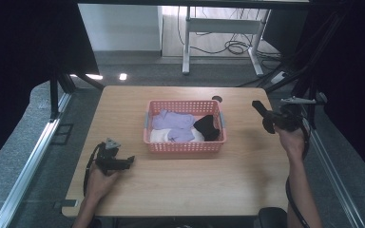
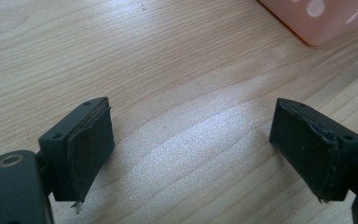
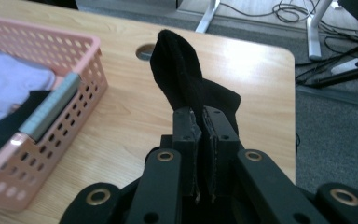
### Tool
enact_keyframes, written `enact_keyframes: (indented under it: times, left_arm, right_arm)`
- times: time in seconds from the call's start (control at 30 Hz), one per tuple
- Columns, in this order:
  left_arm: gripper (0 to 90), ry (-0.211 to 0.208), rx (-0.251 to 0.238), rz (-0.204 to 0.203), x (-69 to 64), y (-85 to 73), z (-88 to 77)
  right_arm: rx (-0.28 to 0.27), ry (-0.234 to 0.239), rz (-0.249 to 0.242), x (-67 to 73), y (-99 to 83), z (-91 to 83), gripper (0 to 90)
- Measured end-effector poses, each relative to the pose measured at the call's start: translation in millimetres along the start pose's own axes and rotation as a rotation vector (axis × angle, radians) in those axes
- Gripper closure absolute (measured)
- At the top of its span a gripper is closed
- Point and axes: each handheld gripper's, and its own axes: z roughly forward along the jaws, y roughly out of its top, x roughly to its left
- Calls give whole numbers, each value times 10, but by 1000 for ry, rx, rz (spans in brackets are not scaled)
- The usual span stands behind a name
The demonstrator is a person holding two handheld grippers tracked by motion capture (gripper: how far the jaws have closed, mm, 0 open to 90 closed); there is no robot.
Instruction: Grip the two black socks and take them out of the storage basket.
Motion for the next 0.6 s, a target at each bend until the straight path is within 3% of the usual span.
enact_keyframes:
  times: [0.6]
  left_arm:
    - [133, 0, 0, 1, 0, 0, 0]
  right_arm:
    - [130, 49, -21, 228, -392, 608, 832]
